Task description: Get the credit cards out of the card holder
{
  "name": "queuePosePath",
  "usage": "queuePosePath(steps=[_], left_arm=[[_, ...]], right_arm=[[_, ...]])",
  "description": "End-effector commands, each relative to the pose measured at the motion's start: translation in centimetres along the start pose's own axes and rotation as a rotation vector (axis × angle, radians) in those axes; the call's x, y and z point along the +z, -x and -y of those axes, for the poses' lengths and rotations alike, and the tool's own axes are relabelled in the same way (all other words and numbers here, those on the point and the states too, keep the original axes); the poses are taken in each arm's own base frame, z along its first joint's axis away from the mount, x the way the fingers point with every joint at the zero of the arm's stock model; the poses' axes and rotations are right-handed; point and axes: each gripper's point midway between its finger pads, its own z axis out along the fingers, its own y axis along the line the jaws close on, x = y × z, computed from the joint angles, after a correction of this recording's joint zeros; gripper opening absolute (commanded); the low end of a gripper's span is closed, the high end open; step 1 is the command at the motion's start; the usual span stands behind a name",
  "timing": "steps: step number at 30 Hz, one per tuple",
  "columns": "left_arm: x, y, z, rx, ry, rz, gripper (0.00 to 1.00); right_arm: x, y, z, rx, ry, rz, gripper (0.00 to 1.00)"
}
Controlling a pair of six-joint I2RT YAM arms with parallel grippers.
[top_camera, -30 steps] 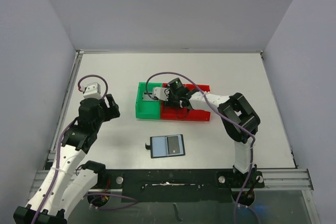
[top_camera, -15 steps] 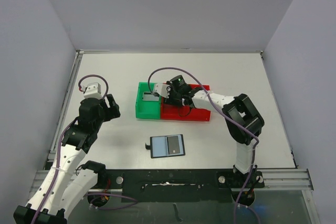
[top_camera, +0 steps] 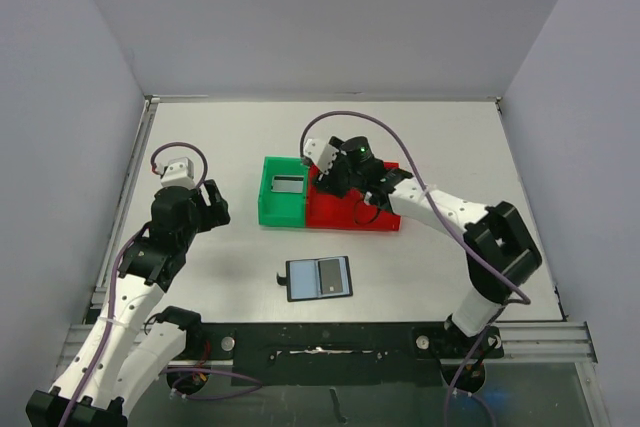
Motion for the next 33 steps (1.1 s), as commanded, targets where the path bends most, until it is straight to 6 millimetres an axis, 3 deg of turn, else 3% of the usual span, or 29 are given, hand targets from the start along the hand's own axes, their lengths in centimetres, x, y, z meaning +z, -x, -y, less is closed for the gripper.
queuePosePath(steps=[1, 3, 5, 10, 14, 19, 25, 30, 33], left_arm=[[0.1, 1.7, 0.9, 0.003, -0.040, 0.058, 0.73], [0.2, 1.6, 0.9, 0.005, -0.039, 0.055, 0.73], [0.2, 1.6, 0.9, 0.006, -0.037, 0.054, 0.73], [0.3, 1.5, 0.8, 0.007, -0.035, 0.052, 0.73], [0.5, 1.4, 0.9, 0.011, -0.037, 0.042, 0.73], [0.5, 1.3, 0.8, 0.012, -0.029, 0.037, 0.73], [0.4, 1.5, 0.8, 0.009, -0.035, 0.054, 0.73], [0.5, 1.4, 0.8, 0.011, -0.030, 0.046, 0.73], [0.6, 1.2, 0.8, 0.015, -0.029, 0.038, 0.73]], right_arm=[[-5.8, 5.5, 4.6, 0.269, -0.216, 0.248, 0.71], [-6.9, 4.5, 5.3, 0.444, -0.298, 0.236, 0.76], [-7.6, 2.2, 5.9, 0.634, -0.402, 0.160, 0.80], [-7.8, -1.9, 4.3, 0.931, -0.477, -0.069, 0.78], [-7.7, -2.7, 2.6, 1.055, -0.443, -0.152, 0.75], [-7.4, -3.0, 1.2, 1.186, -0.345, -0.124, 0.77], [-8.7, -4.3, 3.1, 1.257, -0.405, -0.074, 0.57], [-8.2, -6.2, 2.6, 1.277, -0.358, -0.124, 0.34], [-7.2, -7.2, 1.7, 1.276, -0.321, -0.169, 0.27]])
